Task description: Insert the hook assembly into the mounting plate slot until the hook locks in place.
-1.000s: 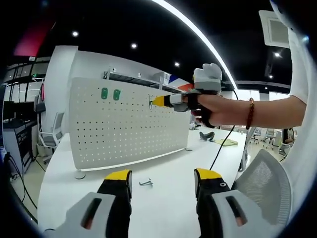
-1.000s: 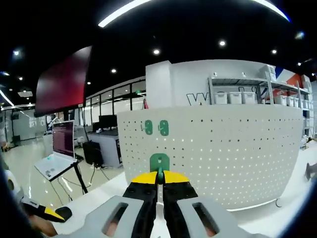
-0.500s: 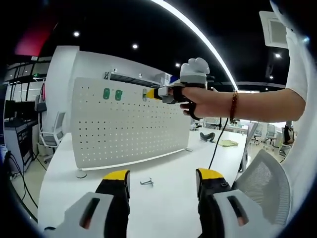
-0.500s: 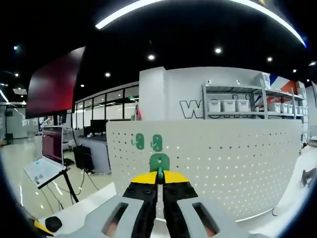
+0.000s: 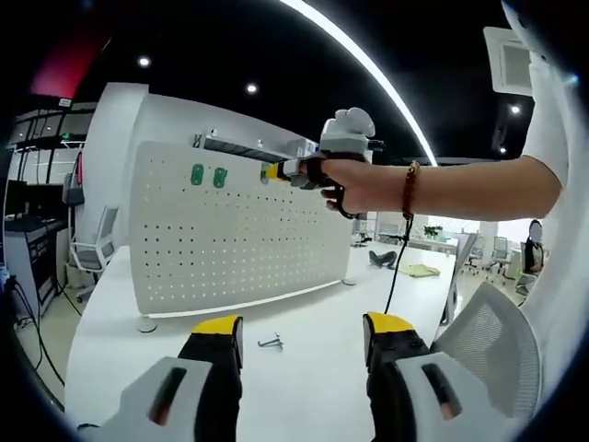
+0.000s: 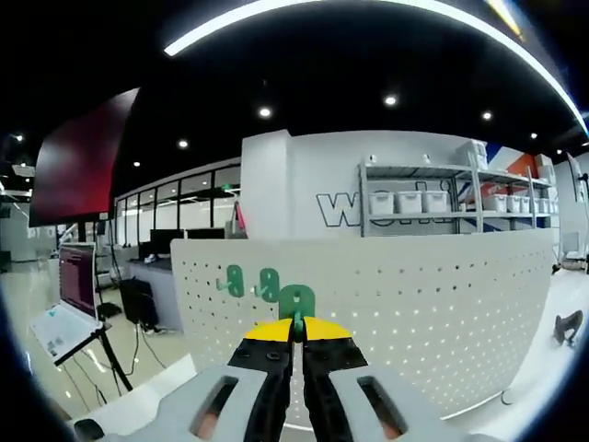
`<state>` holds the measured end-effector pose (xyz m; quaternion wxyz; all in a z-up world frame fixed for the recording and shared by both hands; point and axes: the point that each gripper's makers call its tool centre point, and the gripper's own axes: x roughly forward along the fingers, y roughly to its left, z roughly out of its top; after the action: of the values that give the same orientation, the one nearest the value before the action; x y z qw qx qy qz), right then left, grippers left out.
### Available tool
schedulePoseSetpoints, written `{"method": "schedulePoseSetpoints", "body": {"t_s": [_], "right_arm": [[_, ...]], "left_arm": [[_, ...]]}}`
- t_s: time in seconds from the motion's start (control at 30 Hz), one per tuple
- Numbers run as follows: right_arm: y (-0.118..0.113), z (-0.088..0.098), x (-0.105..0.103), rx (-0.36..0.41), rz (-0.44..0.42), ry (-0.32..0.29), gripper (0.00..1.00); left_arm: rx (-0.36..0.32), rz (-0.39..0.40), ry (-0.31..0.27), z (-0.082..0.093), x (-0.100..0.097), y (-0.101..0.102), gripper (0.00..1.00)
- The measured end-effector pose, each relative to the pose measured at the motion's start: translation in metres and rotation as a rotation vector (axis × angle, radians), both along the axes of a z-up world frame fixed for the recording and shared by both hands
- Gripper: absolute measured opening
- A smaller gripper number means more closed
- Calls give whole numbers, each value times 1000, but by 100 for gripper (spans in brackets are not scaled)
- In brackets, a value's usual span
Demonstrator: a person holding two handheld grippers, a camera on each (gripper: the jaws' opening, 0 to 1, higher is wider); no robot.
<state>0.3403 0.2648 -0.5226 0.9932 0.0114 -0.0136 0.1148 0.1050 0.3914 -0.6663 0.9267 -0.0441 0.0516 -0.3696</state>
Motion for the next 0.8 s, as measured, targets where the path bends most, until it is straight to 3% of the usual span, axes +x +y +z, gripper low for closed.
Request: {"method": "schedulePoseSetpoints", "body": {"t_s": [0.3,0.8], "right_arm": [[6,7,17,8,-26,-12,1],[5,5,41,28,-59,-3,1]], "left_arm": [[-2,-4,8,-2,3,4,59],[-6,21,8,-2,14,13,60]]}}
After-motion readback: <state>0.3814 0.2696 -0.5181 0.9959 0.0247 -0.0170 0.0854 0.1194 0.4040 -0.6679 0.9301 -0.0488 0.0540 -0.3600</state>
